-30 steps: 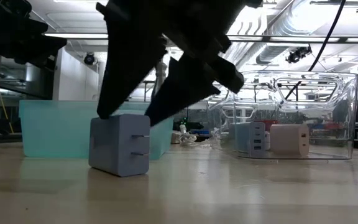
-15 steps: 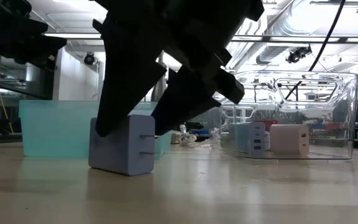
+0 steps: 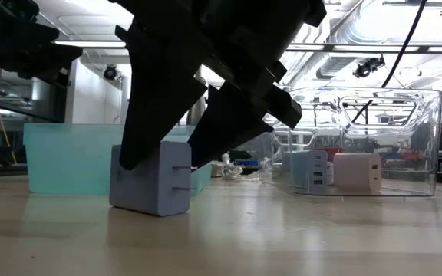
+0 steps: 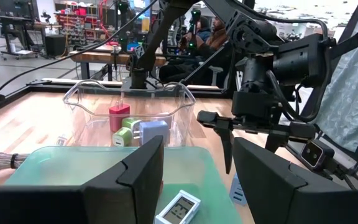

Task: Pick & Place Office items
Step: Put the right violet charger adapter into the transparent bin

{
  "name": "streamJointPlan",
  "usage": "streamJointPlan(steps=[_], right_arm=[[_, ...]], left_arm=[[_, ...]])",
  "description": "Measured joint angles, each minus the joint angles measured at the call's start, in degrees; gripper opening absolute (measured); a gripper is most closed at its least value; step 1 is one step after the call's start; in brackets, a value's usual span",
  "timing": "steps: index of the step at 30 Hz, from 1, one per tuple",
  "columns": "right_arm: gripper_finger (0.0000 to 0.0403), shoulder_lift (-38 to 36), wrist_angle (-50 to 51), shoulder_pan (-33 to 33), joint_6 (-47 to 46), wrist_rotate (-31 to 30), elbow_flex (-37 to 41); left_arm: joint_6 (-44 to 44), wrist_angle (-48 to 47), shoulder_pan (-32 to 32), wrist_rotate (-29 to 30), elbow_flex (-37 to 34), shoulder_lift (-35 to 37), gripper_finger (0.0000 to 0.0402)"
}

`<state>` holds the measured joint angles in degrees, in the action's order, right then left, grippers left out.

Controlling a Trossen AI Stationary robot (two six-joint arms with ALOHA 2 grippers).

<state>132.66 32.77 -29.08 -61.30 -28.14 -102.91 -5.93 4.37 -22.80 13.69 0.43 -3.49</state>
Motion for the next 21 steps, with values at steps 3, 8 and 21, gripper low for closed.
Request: streamJointPlan(steps=[3, 8, 21], right_arm=[[0.0215, 0.00, 0.09, 0.00, 0.01, 0.13, 0.00], [0.0215, 0.00, 0.52, 0.00, 0.02, 0.42, 0.00], [0.0133, -0.09, 0.48, 0.00, 0.04, 2.43, 0.00]], left_arm=[[-0.02, -0.01, 0.01, 0.00, 0.00, 0.00, 0.0186], [-0.02, 0.00, 0.00, 0.00, 0.00, 0.00, 0.0186], [-0.02, 0.01, 0.01, 0.00, 0.00, 0.00, 0.0186]])
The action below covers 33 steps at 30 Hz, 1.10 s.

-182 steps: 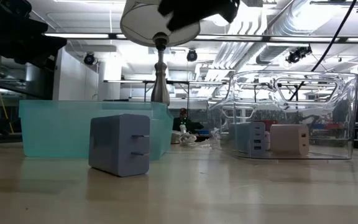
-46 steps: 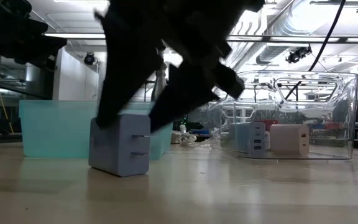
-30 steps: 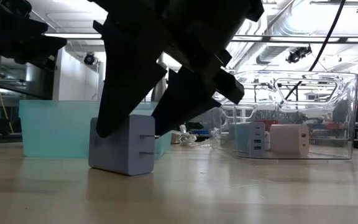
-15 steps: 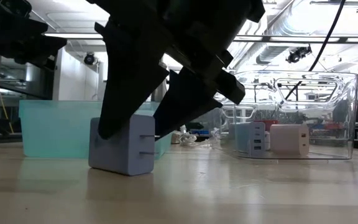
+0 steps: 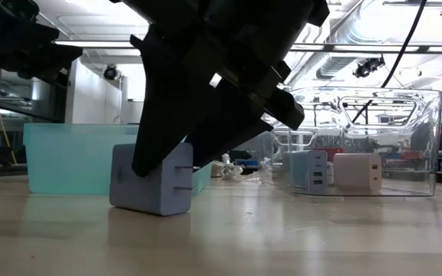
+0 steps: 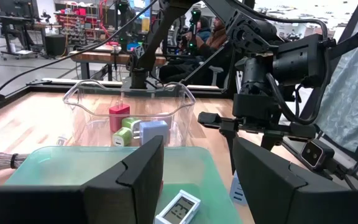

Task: Pick & Place Office items
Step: Put the right violet charger adapter into the transparent bin

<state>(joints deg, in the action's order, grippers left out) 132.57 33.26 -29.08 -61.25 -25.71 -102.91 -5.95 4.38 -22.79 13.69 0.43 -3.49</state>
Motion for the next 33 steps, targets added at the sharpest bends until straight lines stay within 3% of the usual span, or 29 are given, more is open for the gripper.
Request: streamJointPlan(steps=[4, 33], right_arm=[[0.0118, -0.06, -0.07, 0.00, 0.02, 0.32, 0.00], [0.0119, -0.06, -0.10, 0.00, 1.16, 0.56, -0.02]], left_arm=[[0.00, -0.02, -0.01, 0.00, 0.00, 0.00, 0.0186], [0.00, -0.01, -0.01, 0.00, 0.00, 0.00, 0.0186]])
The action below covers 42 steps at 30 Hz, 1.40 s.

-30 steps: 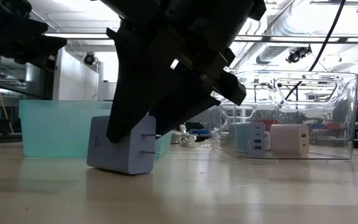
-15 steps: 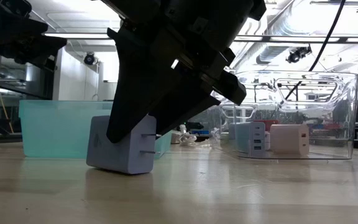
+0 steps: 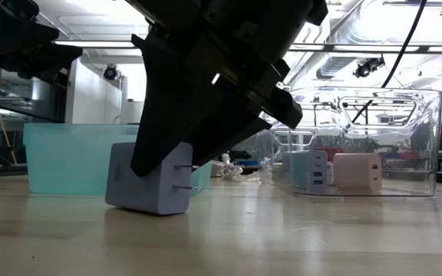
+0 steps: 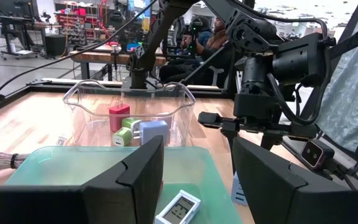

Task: Pick & Place Office items
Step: Put the right violet charger adapter into the transparent bin

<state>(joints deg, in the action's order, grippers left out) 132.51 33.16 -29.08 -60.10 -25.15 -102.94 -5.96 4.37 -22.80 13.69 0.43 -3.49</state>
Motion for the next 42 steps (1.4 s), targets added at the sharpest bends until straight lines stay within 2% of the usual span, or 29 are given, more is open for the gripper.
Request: streamJointPlan(steps=[5, 15, 20, 29, 36, 42], right_arm=[[0.0113, -0.57, -1.06, 0.00, 3.36, 0.07, 0.02], [0.0113, -6.63, -1.08, 0.00, 12.25, -0.97, 0.02], [0.0115, -10.78, 5.96, -0.02, 13.38, -3.29, -0.02], [0.0116, -17.56, 21.88, 0.63, 7.39, -10.00, -0.02], [0.0118, -21.03, 29.80, 1.84, 2.11, -10.95, -0.02], [0.0114, -23.04, 39.80, 2.54, -6.00, -13.12, 0.00]], left_arm=[[0.00, -0.01, -0.01, 0.00, 0.00, 0.00, 0.0186], [0.00, -0.01, -0.01, 0.00, 0.00, -0.02, 0.0186], [0.00, -0.01, 0.01, 0.00, 0.00, -0.01, 0.0186], [0.01, 0.00, 0.00, 0.00, 0.00, -0.02, 0.0186], [0.00, -0.01, 0.01, 0.00, 0.00, 0.00, 0.0186], [0.00, -0.01, 0.01, 0.01, 0.00, -0.02, 0.0186]])
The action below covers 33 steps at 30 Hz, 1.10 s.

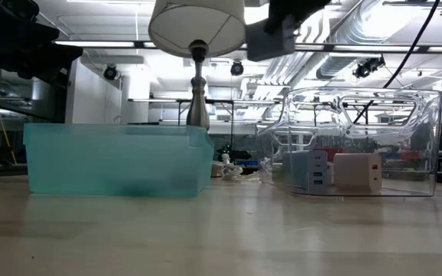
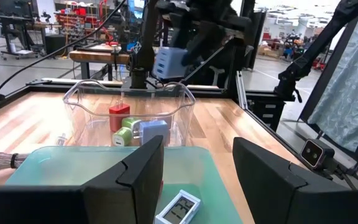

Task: Pick & Place Office items
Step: Put the right violet charger adapter into the transparent bin

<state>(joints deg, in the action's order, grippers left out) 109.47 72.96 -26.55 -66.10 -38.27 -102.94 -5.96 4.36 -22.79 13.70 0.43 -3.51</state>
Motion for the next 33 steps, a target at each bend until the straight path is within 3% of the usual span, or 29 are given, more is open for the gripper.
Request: streamJointPlan(steps=[7, 22, 33], right_arm=[[0.0119, -3.29, 2.13, 1.56, -5.60, -0.26, 4.83], [0.0115, -15.29, -14.26, 5.24, -10.46, 1.38, 30.77], [0.0115, -15.49, -19.34, 11.70, -5.37, 2.43, 34.70]], left_arm=[[0.00, 0.02, -0.01, -0.01, 0.00, 0.00, 0.0186], [0.01, 0.00, -0.01, -0.01, 0.00, 0.00, 0.0186], [0.00, 0.00, 0.00, -0.01, 0.00, 0.02, 0.0186]])
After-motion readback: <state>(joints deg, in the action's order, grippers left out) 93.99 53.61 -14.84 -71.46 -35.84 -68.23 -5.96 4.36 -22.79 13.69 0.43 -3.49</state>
